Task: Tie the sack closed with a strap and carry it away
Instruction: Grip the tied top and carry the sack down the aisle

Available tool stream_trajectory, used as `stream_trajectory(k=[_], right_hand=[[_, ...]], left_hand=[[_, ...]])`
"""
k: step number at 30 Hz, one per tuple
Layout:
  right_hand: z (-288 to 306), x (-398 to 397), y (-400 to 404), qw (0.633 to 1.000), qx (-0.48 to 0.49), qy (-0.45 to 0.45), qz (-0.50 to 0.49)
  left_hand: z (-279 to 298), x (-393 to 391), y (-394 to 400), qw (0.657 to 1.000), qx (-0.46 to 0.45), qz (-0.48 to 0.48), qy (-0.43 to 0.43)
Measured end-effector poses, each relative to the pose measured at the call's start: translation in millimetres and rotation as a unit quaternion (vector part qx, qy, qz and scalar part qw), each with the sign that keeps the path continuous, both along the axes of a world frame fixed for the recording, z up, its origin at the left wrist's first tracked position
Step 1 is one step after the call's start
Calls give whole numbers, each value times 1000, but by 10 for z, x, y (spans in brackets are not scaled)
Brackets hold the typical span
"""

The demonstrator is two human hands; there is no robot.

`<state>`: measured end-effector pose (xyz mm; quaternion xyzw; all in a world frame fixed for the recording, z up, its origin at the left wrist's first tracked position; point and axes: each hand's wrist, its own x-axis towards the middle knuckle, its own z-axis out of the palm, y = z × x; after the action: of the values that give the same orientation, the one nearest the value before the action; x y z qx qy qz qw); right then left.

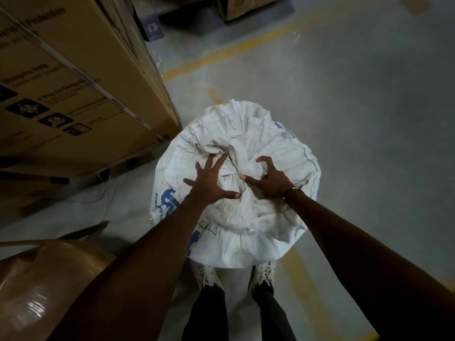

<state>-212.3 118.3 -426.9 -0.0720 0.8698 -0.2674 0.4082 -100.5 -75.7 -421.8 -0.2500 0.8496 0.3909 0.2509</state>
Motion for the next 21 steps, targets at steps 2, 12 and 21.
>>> stream_trajectory(k=[2,12,21], right_hand=[[8,39,17,1000,-11,-10,-15],[131,208,-51,1000,20,14,9],[573,127,370,960,-34,260,-96]], left_hand=[[-65,17,-54,999,36,1,24],[-175,43,-57,996,47,45,67],[267,160,25,986,28,133,93]])
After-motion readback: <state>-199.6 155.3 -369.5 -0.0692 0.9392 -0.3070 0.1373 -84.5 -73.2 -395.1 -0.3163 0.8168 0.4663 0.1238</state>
